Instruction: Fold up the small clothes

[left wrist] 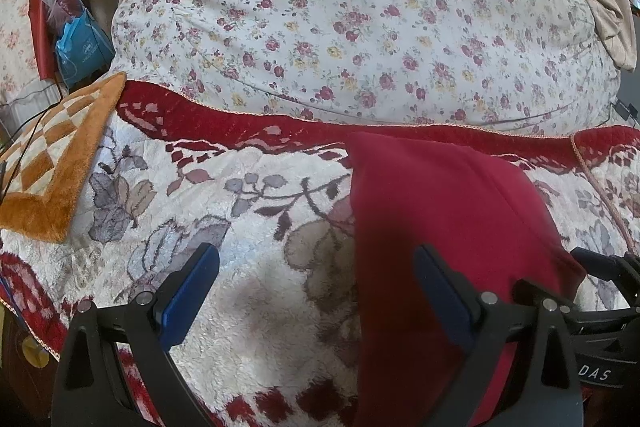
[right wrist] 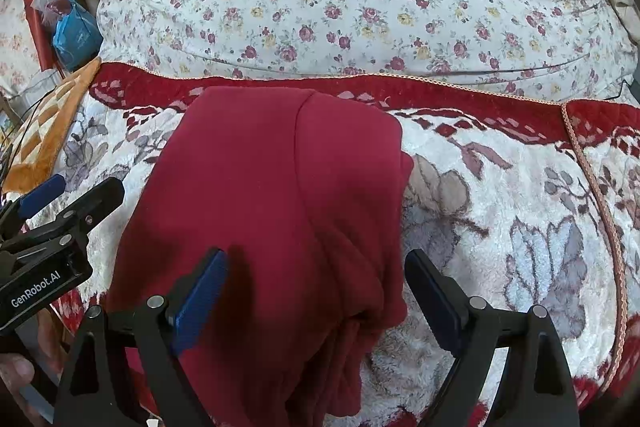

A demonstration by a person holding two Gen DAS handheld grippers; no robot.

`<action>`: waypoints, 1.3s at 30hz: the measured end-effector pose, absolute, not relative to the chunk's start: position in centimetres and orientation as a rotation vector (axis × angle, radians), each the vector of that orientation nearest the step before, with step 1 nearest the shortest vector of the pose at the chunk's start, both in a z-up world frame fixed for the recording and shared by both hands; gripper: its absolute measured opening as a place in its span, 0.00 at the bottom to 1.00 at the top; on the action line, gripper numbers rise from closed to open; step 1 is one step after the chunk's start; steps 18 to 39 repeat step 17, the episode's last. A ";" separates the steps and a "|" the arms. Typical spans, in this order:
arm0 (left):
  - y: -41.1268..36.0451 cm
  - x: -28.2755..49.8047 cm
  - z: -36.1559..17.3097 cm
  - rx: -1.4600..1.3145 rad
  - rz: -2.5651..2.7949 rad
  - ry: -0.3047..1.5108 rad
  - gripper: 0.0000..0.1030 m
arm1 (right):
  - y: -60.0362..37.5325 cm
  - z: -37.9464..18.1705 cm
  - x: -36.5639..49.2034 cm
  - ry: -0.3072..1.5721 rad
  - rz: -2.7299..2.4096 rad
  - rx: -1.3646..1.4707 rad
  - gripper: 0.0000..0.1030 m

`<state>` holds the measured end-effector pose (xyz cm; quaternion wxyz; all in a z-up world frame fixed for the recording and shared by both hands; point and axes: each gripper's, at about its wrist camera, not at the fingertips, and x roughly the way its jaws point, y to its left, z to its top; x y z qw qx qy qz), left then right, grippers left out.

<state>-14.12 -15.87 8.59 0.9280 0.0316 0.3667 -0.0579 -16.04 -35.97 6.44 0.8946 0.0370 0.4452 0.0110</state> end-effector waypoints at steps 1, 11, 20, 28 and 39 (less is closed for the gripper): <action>-15.8 -14.1 8.6 0.064 -0.119 0.752 0.94 | -36.0 6.4 -16.0 0.924 0.024 0.077 0.91; -15.6 -14.0 8.2 0.045 -0.145 0.769 0.94 | -35.8 6.2 -15.9 0.932 0.028 0.072 0.91; -14.9 -13.7 8.4 0.036 -0.195 0.780 0.94 | -36.1 6.5 -15.9 0.918 0.029 0.073 0.91; -14.9 -13.7 8.4 0.036 -0.195 0.780 0.94 | -36.1 6.5 -15.9 0.918 0.029 0.073 0.91; -14.9 -13.7 8.4 0.036 -0.195 0.780 0.94 | -36.1 6.5 -15.9 0.918 0.029 0.073 0.91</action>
